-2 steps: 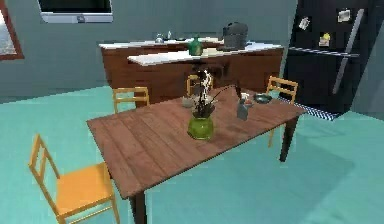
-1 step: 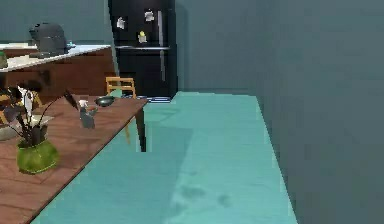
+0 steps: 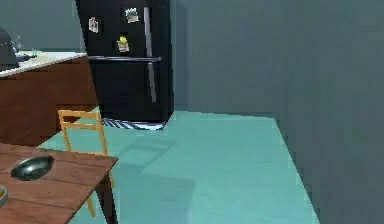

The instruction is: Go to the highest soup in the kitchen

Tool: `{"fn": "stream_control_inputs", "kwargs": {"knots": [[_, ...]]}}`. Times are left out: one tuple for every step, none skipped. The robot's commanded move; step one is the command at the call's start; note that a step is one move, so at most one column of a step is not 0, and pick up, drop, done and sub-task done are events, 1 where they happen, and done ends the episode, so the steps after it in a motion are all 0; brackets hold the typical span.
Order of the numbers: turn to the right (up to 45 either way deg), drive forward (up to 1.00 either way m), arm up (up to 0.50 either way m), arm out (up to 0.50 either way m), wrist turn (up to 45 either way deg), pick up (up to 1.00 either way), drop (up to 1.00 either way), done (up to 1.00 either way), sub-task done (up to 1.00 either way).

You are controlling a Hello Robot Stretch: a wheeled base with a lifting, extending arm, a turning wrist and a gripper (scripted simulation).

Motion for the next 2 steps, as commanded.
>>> {"fn": "stream_control_inputs", "kwargs": {"knots": [[12.0, 0.00, 0.00, 0.00, 0.0, 0.00, 0.00, 0.00, 0.00], [0.0, 0.05, 0.00, 0.00, 0.0, 0.00, 0.00, 0.00, 0.00]]}}
